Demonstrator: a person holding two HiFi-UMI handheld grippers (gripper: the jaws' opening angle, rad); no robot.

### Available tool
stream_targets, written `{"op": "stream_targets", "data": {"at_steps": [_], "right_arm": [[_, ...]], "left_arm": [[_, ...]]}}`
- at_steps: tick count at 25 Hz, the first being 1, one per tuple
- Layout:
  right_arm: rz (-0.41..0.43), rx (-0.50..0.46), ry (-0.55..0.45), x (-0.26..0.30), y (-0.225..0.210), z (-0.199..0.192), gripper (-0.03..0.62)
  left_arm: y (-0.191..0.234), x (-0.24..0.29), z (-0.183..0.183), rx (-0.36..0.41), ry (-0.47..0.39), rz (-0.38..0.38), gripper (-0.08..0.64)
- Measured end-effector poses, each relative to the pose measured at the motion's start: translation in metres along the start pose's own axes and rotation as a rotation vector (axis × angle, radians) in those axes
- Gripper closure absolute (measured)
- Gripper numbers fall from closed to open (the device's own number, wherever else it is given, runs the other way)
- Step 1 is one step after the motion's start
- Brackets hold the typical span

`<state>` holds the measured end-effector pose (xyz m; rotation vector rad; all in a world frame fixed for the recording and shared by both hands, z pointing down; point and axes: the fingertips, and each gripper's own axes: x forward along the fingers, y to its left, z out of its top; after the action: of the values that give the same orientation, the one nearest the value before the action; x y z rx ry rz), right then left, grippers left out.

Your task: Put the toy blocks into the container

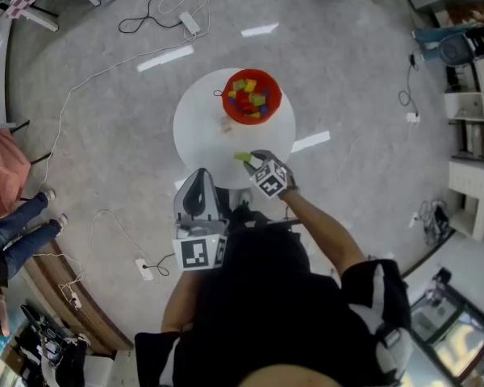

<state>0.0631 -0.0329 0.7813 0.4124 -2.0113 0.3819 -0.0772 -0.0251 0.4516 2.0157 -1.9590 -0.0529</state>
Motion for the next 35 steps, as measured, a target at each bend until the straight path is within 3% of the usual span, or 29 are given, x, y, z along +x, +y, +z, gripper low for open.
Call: {"op": "stream_targets", "data": {"at_steps": [5,9,12,19,26,30,33,35], "right_arm": [[-0.076,0.069,-0.213,-0.055,-0.027,0.069,0.457],[-0.158,0.173,-0.343,-0.083,-0.068,0.114,0.457],[-0.207,0.232,-0.332,-0.077,-0.098,0.124,0.457],[-0.236,0.338,-0.179,-0.044,-0.129,0.106,0.456],[-0.269,0.330,-0.219,-0.043,-0.136,0.102,0.454],[-0.268,0.327,-0.312,-0.065,-0.122,0.116,0.462],[-0.278,0.303,-0.406,-0.084,-0.103,0.128,0.588],[-0.266,0.274,-0.458,-0.089,-0.087,0.134,0.594]], "left_arm": [[0.001,-0.003,-0.003,0.042,0.000,-0.013,0.566],[0.002,-0.003,0.004,-0.006,-0.015,0.005,0.566],[0.002,-0.003,0.003,-0.007,-0.014,0.003,0.566],[0.007,-0.007,0.003,0.005,-0.008,0.003,0.566],[0.018,-0.008,-0.003,0.005,0.002,0.008,0.566],[0.018,-0.009,0.001,0.006,-0.005,0.003,0.566],[0.019,-0.009,0.001,0.009,-0.010,-0.001,0.566],[0.020,-0.006,0.004,-0.006,-0.018,0.002,0.566]]}}
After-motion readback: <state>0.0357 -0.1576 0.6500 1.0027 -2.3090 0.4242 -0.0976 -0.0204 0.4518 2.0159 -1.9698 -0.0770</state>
